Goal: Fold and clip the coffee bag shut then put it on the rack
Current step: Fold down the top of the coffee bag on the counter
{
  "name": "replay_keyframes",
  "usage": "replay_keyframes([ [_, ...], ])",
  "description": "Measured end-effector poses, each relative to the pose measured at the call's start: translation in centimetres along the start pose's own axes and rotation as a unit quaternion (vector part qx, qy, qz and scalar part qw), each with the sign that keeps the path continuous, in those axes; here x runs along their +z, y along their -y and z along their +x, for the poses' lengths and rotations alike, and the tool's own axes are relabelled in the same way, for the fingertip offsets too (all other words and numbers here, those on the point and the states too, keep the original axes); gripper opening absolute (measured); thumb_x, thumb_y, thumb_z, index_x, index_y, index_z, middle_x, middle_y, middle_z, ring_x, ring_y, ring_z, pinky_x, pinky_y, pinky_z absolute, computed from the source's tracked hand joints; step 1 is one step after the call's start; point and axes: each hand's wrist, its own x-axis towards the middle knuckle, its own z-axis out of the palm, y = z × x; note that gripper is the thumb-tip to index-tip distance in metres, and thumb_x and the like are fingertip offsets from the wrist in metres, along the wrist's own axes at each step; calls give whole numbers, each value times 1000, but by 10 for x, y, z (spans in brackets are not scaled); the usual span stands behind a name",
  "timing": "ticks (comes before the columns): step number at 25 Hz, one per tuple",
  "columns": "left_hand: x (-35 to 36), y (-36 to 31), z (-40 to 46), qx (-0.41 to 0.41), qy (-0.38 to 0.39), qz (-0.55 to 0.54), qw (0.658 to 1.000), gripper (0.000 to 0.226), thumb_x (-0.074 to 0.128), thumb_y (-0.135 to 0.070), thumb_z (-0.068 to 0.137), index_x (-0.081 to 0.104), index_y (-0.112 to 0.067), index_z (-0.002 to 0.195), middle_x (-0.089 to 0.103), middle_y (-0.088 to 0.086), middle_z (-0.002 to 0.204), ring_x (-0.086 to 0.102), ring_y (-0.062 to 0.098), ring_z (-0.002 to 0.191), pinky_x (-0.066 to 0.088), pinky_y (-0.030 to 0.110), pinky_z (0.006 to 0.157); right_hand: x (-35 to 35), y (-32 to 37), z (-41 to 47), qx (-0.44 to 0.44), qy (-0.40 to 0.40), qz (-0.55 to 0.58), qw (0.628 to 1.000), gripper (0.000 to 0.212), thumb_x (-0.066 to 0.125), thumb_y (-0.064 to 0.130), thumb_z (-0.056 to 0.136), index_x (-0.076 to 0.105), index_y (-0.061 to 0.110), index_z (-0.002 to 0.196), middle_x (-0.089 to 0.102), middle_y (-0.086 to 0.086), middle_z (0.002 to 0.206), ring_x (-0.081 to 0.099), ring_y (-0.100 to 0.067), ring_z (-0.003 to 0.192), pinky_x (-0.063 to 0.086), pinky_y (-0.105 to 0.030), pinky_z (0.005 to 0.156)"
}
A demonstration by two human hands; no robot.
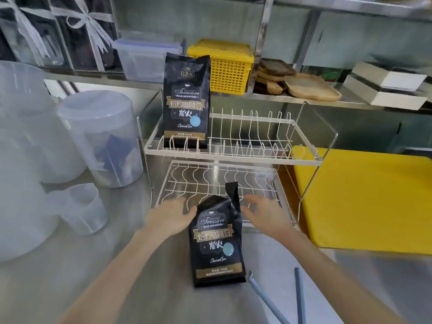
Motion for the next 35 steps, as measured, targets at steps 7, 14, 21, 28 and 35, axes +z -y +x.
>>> replay_keyframes([
  [7,39,19,7,-25,50,-56,997,39,38,-44,86,54,-18,110,66,10,111,58,32,103,49,39,88,33,-7,8,34,42,82,995,29,49,21,86,57,11,113,66,-11,117,59,-29,109,48,-40,95],
  [14,49,17,0,-19,3,-214,977,28,44,-30,88,61,-15,104,71,10,102,61,29,101,48,38,88,44,-1,7,59,44,171,983,35,49,13,87,51,6,122,61,-14,123,58,-25,109,44,-32,94],
  [21,50,10,-36,-15,-26,-439,898,23,46,-27,90,66,-16,93,71,2,95,64,18,94,47,24,80,48,-6,-16,71,-40,243,967,20,59,9,83,61,6,103,64,-7,91,58,-15,83,46,-18,66],
  [28,50,3,-39,-117,64,-696,705,23,50,-29,87,67,-14,90,69,6,90,61,22,92,46,34,84,47,-15,-63,60,-14,359,931,19,59,6,82,57,23,73,62,5,75,58,-7,72,48,-6,56],
  [35,32,-15,-53,-7,-164,-550,819,8,54,-21,86,61,-22,83,63,-8,85,56,2,79,44,5,70,41,-18,-80,57,-10,379,923,19,59,10,83,58,25,72,62,6,76,59,-7,72,48,-10,62],
])
